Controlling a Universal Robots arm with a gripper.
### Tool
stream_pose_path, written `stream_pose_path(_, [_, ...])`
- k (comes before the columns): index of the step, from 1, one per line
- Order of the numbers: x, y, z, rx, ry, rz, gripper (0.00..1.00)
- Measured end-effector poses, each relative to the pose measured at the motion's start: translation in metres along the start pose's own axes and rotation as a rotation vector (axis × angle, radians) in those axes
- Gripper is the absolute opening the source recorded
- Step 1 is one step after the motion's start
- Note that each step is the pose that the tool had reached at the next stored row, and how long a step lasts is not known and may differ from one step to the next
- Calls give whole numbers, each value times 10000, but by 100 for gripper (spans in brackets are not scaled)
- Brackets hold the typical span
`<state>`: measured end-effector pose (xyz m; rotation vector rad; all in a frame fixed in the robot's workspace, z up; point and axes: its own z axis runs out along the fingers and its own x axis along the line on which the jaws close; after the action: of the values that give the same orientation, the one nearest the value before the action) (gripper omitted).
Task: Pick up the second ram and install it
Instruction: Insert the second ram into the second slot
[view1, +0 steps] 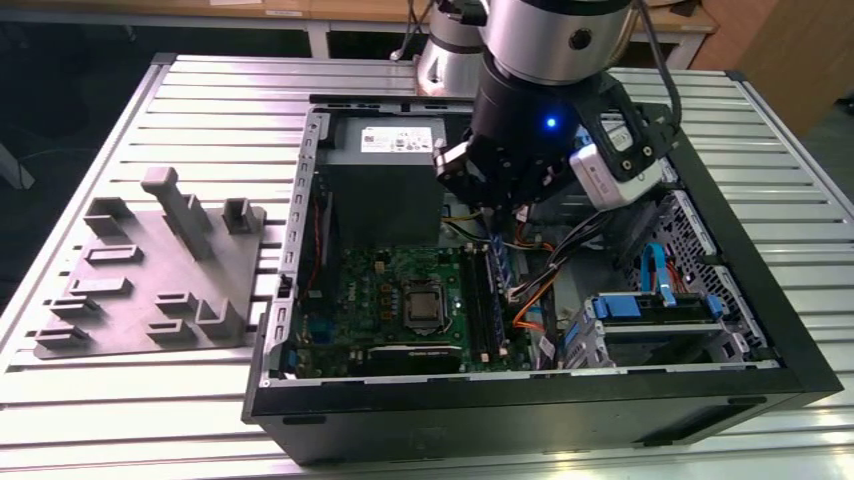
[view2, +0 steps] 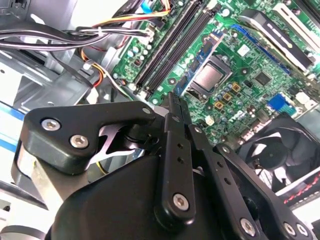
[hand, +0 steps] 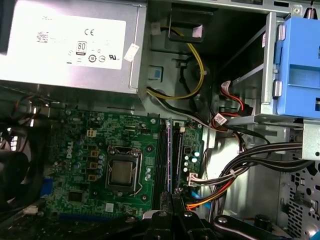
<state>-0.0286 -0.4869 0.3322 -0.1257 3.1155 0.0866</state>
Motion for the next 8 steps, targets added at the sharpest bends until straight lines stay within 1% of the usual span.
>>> stream_pose_path(8, [-33, -8, 92, 0, 1, 1, 11])
